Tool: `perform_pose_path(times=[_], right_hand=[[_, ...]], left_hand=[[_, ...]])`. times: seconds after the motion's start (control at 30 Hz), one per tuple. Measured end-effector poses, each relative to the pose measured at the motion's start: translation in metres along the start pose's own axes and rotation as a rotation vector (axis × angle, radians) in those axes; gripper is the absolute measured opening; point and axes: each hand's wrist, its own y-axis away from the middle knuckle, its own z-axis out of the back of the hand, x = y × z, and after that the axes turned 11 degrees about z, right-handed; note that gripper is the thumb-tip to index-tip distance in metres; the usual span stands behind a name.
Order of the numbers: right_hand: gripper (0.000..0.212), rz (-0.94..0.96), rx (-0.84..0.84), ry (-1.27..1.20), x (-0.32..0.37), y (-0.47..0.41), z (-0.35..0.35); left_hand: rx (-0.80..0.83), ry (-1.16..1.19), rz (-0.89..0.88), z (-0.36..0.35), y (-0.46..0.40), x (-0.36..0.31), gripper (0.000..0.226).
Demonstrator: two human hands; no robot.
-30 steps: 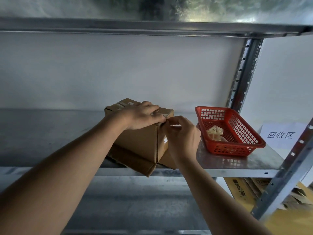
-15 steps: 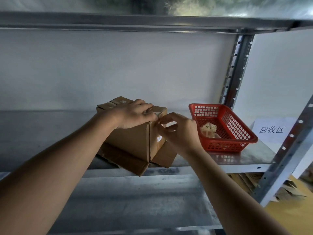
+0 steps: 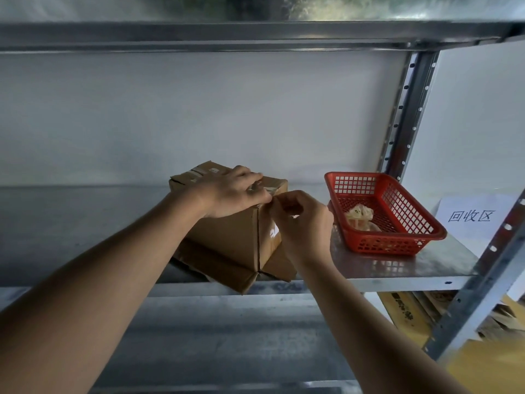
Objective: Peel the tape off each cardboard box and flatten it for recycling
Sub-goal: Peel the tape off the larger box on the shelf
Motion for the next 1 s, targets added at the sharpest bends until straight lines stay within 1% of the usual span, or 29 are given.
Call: perform_pose_path(times=[0.07,0.17,0.23,0.3,0.33,0.4,0.47,0.53,0.67,0.73,0.83,0.93,1.0], right_hand=[[0.007,0.070,0.096,0.081,0.000,-0.007,0.006],[0.018,0.311,0.342,0.341,0.003,-0.026,0.022],[0.017,0.465,0.458,0.492,0.007,-0.040,0.033],[0.013,0.531,0.517,0.515,0.008,-0.049,0.038],[0.012,0.528,0.521,0.498,0.007,-0.050,0.038],[0.011,0.459,0.478,0.400,0.004,-0.048,0.038],[0.012,0.327,0.391,0.222,-0.002,-0.039,0.038],[0.018,0.192,0.332,0.071,-0.007,-0.027,0.035],[0.018,0.094,0.229,-0.031,-0.012,-0.012,0.024],[0.016,0.118,0.156,-0.009,-0.012,-0.009,0.019],[0.009,0.233,0.079,0.087,-0.009,-0.007,0.016],[0.004,0.312,0.102,0.167,-0.006,-0.007,0.017],[0.006,0.370,0.163,0.247,-0.005,-0.013,0.022]], left_hand=[[-0.012,-0.006,-0.005,-0.001,0.000,0.002,0.103],[-0.010,-0.013,-0.010,-0.001,-0.001,0.004,0.105],[-0.005,-0.028,-0.008,-0.001,-0.002,0.003,0.108],[-0.012,-0.045,-0.011,0.000,-0.002,0.003,0.108],[-0.015,-0.045,-0.012,0.000,-0.002,0.003,0.108],[-0.014,-0.036,-0.015,0.000,-0.001,0.004,0.109],[-0.008,-0.020,-0.016,0.000,0.000,0.004,0.109],[-0.003,-0.006,-0.015,0.000,0.000,0.004,0.110],[-0.001,0.012,-0.023,0.000,-0.001,0.005,0.111],[0.000,0.013,-0.024,0.000,-0.001,0.005,0.112],[-0.004,0.009,-0.028,0.000,0.000,0.003,0.113],[-0.011,0.003,-0.029,0.001,0.000,0.003,0.112],[-0.009,-0.006,-0.026,0.001,0.000,0.004,0.110]])
